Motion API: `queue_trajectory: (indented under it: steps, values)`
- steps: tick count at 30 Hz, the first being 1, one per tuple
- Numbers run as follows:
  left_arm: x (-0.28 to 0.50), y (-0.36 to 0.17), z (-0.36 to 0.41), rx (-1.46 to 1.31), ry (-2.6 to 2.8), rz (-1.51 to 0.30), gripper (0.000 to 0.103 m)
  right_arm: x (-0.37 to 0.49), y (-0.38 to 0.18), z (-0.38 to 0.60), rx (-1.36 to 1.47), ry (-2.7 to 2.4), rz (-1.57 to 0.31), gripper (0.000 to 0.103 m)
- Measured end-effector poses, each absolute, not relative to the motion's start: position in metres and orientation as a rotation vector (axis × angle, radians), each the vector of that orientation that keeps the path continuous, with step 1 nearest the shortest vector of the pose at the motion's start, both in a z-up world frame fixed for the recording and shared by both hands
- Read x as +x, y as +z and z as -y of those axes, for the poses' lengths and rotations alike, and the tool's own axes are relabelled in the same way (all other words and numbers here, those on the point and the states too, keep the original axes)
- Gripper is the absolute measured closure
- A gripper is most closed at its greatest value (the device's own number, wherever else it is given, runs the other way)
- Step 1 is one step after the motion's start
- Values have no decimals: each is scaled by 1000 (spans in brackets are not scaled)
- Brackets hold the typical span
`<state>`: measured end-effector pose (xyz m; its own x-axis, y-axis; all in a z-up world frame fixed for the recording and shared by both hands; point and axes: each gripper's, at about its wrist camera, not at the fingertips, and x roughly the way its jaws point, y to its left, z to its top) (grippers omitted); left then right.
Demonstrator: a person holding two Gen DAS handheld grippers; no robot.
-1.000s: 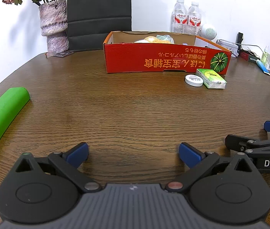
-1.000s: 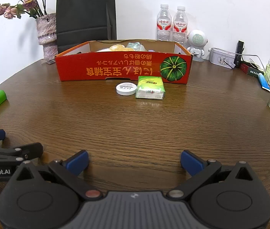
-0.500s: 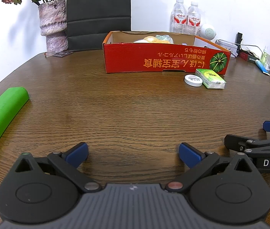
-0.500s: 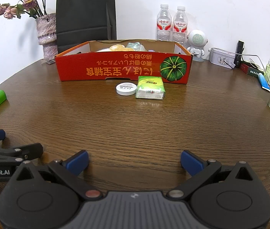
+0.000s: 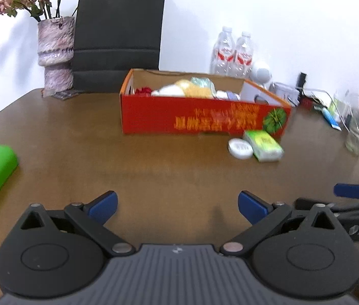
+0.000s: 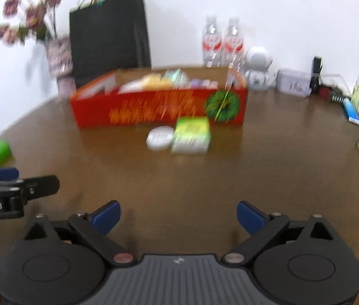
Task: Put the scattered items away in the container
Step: 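Grasp the white round tin with the left gripper while the right gripper grasps the green tissue pack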
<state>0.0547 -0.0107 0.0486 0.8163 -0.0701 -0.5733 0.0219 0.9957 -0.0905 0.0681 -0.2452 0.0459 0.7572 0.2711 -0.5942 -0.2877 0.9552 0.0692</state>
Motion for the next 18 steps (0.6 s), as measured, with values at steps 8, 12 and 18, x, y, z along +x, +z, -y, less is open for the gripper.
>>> queue_trajectory:
  steps: [8, 12, 18]
  values:
    - [138, 50, 23, -45, -171, -666, 6, 178, 42, 234, -41, 344, -717, 44]
    - [151, 45, 44, 6, -237, -660, 11, 195, 32, 228, -76, 353, -723, 57]
    - [182, 36, 88, 83, -308, -691, 20, 196, 35, 258, -38, 284, -726, 58]
